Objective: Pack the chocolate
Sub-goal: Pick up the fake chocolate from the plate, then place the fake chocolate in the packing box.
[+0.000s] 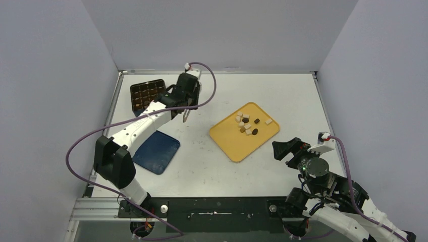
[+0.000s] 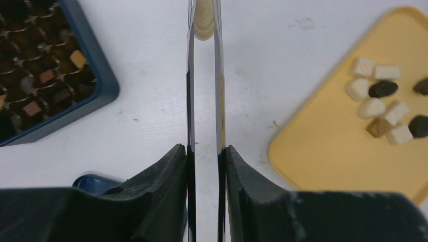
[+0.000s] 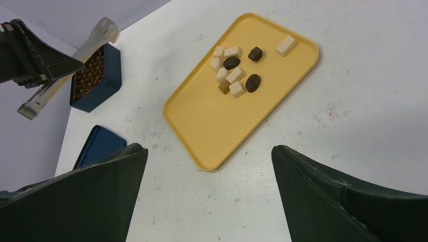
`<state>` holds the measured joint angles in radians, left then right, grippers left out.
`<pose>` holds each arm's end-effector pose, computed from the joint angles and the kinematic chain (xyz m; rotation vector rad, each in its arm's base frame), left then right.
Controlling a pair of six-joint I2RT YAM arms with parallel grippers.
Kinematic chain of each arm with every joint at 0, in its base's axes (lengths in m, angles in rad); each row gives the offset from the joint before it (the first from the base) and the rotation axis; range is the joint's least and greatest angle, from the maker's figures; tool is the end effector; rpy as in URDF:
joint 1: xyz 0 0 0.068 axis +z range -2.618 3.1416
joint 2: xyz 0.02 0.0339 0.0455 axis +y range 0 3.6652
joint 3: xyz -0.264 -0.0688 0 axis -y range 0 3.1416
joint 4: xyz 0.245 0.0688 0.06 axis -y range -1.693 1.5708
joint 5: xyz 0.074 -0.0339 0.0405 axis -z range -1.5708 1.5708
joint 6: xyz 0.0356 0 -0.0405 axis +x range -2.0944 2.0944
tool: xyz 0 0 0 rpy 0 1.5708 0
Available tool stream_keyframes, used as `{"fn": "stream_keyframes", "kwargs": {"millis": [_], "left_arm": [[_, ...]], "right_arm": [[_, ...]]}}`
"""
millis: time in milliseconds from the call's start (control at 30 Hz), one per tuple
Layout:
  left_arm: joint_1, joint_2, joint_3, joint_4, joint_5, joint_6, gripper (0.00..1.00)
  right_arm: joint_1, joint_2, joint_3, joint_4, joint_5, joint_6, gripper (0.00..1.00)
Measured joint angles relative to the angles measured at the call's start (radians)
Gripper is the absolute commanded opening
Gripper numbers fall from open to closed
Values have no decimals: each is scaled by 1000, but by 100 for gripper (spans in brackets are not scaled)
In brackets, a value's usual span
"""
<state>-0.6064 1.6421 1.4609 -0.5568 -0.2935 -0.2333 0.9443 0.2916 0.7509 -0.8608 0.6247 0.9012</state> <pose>0.3104 -0.2027 0.3190 0.2749 2.2560 -0.1027 0.0490 0.0322 0.3116 0.3653 1.9098 0.6327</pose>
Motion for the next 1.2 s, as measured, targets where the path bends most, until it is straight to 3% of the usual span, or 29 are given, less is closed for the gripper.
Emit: {"fn": "stream_keyframes", "kwargs": {"millis": [367,700,900,1200], "left_arm": [[327,-3,55,-26,32,-40,27],[511,81,76,-24,127,-45,27],[579,136,85,-24,159,-45,27],[592,182,98,-13,202,-44,27]], "right_arm": [[0,-4,0,0,-1,0,100],[0,-10,0,0,0,0,100],[0,-10,0,0,0,0,100],[0,-10,0,0,0,0,100]]}}
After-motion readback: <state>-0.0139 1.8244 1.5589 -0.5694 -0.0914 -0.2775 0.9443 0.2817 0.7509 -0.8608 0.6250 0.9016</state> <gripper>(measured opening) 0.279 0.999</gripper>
